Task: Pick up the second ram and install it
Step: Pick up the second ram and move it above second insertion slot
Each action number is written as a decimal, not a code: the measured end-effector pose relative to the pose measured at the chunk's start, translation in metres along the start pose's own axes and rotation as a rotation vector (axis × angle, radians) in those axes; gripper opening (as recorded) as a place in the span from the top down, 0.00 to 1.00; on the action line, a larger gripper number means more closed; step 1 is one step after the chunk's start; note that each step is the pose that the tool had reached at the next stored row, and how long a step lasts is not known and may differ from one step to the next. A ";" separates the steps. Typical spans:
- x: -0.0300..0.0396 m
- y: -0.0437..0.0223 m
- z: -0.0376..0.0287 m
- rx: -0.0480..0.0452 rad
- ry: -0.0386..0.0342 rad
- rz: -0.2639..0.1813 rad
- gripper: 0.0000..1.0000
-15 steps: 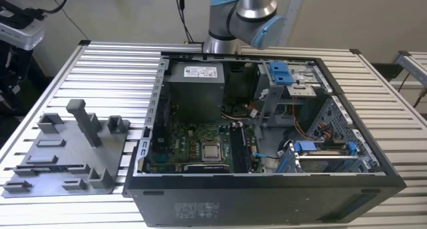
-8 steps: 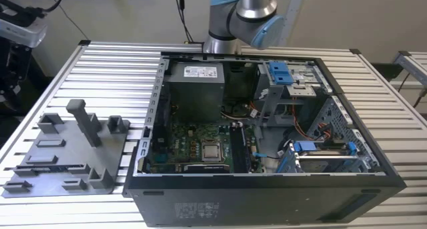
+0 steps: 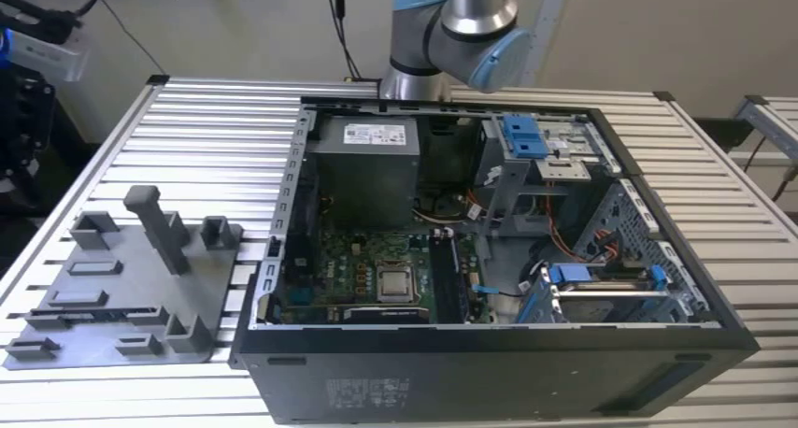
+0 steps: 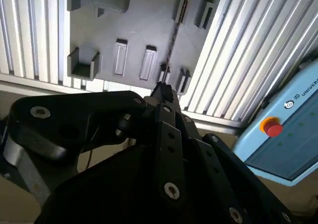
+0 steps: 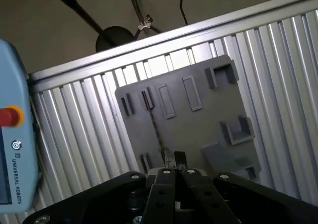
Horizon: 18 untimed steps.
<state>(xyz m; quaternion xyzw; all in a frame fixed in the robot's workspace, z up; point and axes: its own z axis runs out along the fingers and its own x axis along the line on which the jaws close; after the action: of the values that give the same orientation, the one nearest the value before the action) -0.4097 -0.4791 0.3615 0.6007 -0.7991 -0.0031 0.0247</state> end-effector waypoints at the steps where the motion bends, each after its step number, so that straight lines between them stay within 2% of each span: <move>1: -0.0002 0.0000 0.0003 0.0007 0.0006 -0.016 0.89; 6: -0.0011 0.0002 0.0017 0.0035 0.0038 -0.094 0.89; 10: -0.0021 0.0005 0.0029 0.0056 0.0067 -0.139 0.89; 14: -0.0024 0.0005 0.0036 0.0068 0.0094 -0.167 0.89; 18: -0.0024 0.0005 0.0036 0.0070 0.0096 -0.171 0.89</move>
<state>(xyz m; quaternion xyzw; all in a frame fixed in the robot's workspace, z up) -0.4097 -0.4767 0.3578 0.6667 -0.7449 0.0005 0.0261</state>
